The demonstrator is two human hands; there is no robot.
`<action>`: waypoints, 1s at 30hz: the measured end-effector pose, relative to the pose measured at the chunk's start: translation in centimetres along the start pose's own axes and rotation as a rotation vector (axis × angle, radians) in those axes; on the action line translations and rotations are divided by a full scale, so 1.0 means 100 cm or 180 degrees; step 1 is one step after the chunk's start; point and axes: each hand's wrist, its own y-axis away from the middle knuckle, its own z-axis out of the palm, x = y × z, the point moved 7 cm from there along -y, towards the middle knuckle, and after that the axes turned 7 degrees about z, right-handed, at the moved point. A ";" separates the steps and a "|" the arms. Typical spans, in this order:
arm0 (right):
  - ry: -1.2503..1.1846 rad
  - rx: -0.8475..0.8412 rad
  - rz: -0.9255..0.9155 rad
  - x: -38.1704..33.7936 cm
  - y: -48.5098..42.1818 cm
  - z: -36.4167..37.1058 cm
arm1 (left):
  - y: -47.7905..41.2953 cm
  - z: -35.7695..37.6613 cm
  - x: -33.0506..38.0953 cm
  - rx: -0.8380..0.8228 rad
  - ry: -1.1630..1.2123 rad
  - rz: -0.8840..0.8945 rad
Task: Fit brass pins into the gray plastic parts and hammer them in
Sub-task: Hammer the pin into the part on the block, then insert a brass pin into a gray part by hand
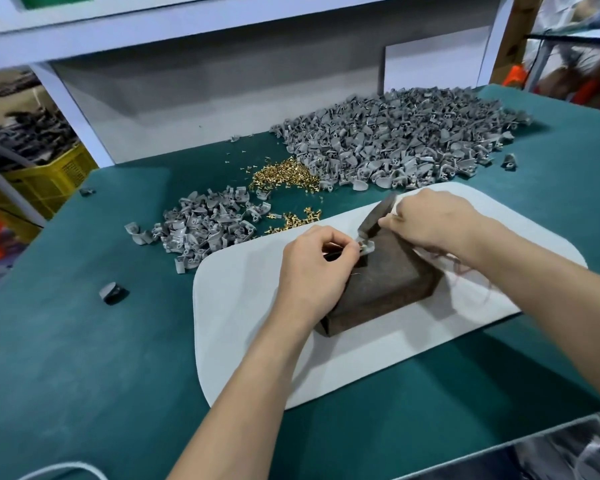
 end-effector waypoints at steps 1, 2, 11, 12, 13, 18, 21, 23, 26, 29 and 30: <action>0.0061 0.0088 -0.0030 0.000 -0.001 -0.002 | -0.001 -0.001 -0.001 0.0029 -0.0023 0.0018; 0.0105 0.0198 -0.0041 0.001 -0.002 -0.006 | -0.001 -0.003 -0.001 0.0080 -0.0019 0.0032; -0.3307 0.0926 -0.0602 -0.016 0.024 -0.036 | -0.001 -0.022 0.006 0.0776 -0.0096 0.0495; -0.3774 0.0613 -0.0713 -0.023 0.030 -0.033 | -0.001 -0.023 0.009 0.0798 -0.0163 0.0584; -0.3985 0.0371 -0.0834 -0.031 0.036 -0.029 | 0.000 -0.023 0.012 0.0818 -0.0252 0.0688; -0.4891 -0.0294 -0.0914 -0.039 0.045 -0.020 | 0.006 -0.023 0.027 0.1050 -0.0644 0.1041; -0.5172 -0.0344 -0.0954 -0.039 0.051 -0.021 | 0.010 -0.027 0.028 0.1265 -0.0481 0.1052; -0.4845 -0.0082 -0.1028 -0.041 0.055 -0.024 | 0.011 -0.029 0.029 0.1363 -0.0399 0.1083; -0.4451 0.0388 -0.1081 -0.040 0.057 -0.031 | 0.012 -0.027 0.030 0.1361 -0.0344 0.1077; -0.4486 0.0518 -0.1148 -0.037 0.057 -0.034 | 0.013 -0.025 0.030 0.1343 -0.0391 0.1085; -0.4426 0.0600 -0.1200 -0.036 0.058 -0.035 | 0.013 -0.024 0.031 0.1339 -0.0388 0.1091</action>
